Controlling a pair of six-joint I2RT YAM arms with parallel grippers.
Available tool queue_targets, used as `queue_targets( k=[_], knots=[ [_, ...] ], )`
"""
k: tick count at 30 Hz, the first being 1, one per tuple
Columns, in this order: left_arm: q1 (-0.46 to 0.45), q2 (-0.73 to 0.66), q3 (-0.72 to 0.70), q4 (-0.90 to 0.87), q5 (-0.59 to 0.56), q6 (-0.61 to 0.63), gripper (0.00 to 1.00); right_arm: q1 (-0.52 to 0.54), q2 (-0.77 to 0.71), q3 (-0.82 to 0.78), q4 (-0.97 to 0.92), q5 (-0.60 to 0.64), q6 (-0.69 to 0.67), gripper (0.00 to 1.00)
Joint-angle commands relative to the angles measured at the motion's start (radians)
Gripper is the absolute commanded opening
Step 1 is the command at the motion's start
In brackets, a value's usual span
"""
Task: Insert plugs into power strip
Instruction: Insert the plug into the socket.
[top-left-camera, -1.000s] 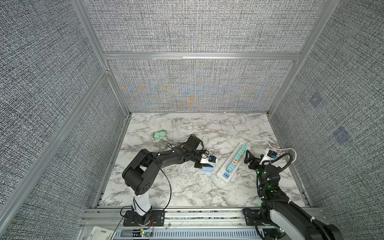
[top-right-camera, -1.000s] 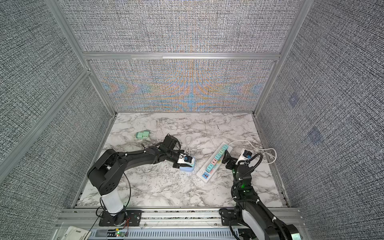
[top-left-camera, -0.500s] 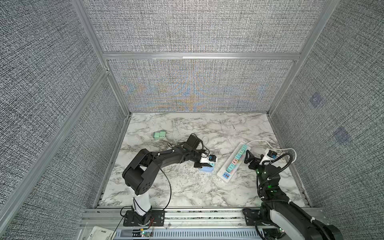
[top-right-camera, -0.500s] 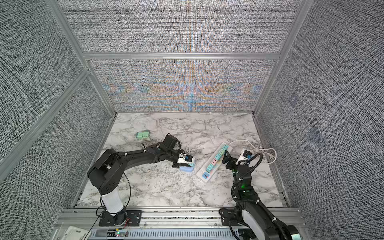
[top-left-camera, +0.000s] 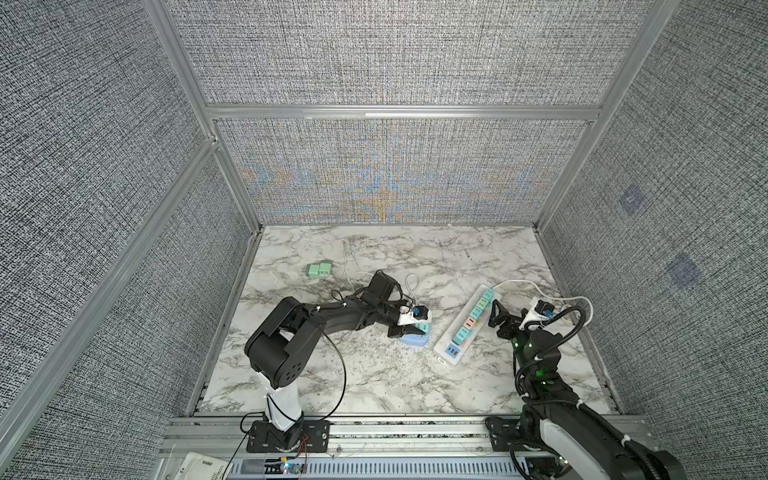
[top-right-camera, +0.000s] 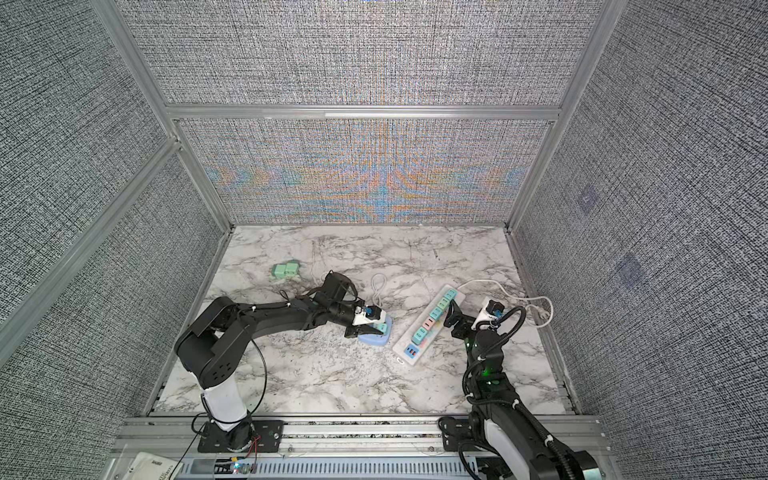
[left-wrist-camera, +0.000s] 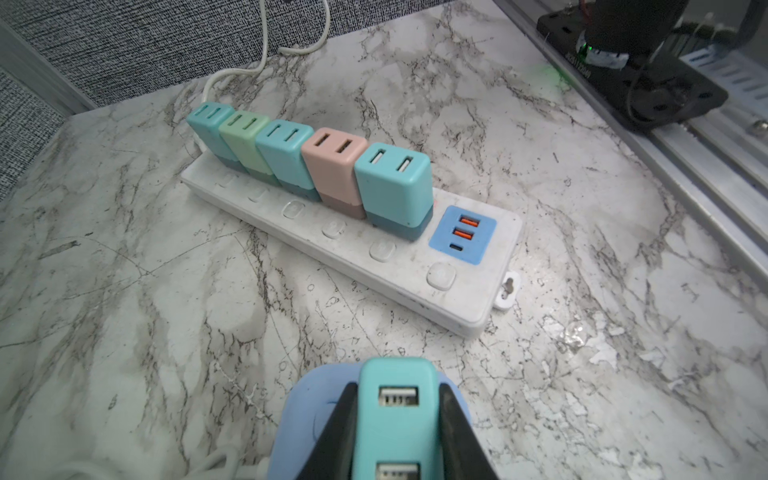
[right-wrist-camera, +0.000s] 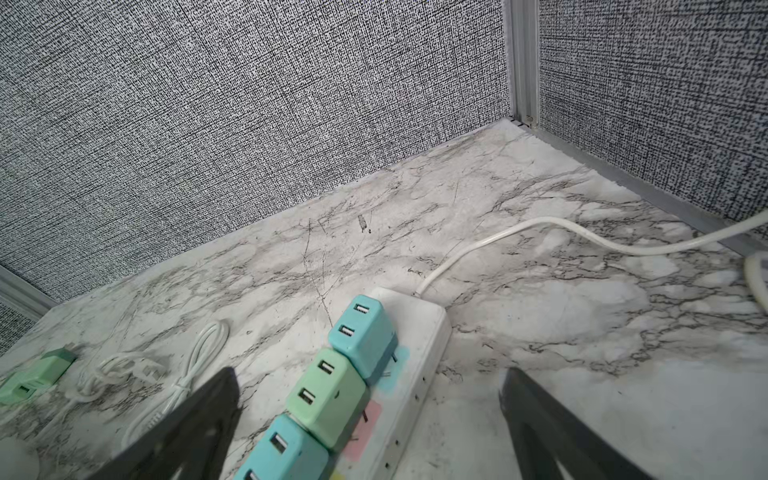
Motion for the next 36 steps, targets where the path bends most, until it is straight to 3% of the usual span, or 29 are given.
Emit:
queue_targets(
  k=[1, 12, 19, 28, 36],
  knots=[
    [-0.002, -0.014, -0.061, 0.152, 0.01, -0.201, 0.0, 0.002, -0.002, 0.0, 0.015, -0.001, 0.003, 0.99],
    [-0.009, -0.048, -0.139, 0.156, -0.105, -0.304, 0.0, 0.002, -0.021, -0.009, 0.011, -0.002, 0.003, 1.0],
    [-0.014, -0.004, -0.078, 0.042, -0.123, -0.251, 0.0, 0.002, -0.023, -0.009, 0.012, -0.004, 0.003, 1.0],
    [-0.022, 0.032, -0.124, 0.074, -0.101, -0.153, 0.0, 0.002, -0.024, -0.009, 0.009, -0.002, 0.003, 0.99],
    [-0.026, 0.008, -0.148, 0.11, -0.099, -0.152, 0.0, 0.002, -0.02, -0.007, 0.009, -0.001, 0.003, 1.0]
  ],
)
